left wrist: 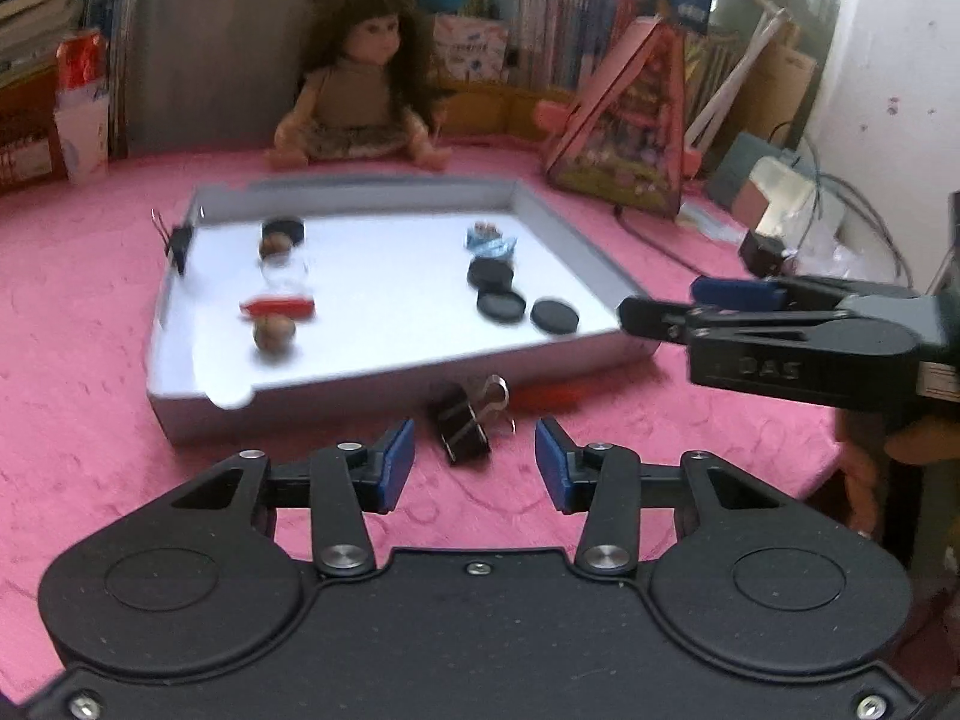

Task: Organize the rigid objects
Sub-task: 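Close the left tool on the black binder clip while the right tool grips the red capsule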

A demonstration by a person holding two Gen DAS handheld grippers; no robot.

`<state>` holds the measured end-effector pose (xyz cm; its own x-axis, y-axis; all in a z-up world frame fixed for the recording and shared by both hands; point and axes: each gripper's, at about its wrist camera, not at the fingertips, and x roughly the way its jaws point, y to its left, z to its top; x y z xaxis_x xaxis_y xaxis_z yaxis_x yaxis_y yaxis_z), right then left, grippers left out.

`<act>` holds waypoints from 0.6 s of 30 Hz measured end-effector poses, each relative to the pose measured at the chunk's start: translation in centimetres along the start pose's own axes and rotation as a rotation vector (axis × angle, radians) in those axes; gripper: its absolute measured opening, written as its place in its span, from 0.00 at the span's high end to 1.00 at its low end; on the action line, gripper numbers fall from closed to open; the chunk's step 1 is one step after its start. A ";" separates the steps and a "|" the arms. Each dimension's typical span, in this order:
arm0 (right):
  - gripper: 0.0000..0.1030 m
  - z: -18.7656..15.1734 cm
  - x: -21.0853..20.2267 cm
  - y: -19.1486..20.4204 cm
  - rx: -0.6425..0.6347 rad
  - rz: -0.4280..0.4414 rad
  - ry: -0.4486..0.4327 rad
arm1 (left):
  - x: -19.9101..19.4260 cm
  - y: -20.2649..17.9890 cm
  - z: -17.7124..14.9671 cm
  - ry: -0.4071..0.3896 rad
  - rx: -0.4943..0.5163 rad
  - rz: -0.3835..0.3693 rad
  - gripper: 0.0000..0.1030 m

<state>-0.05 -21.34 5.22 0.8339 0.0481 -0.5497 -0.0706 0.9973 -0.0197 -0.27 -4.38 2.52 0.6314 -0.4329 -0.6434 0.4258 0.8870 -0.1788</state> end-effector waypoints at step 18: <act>0.27 -3.8 0.9 1.4 0.059 0.086 0.057 | 2.7 -0.9 -1.1 -0.087 -0.044 0.157 0.82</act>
<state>-1.49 -20.09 1.53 0.7934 0.1322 -0.5942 -0.1067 0.9912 0.0781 0.29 -6.18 0.13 0.7421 -0.2995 -0.5997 0.2901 0.9500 -0.1155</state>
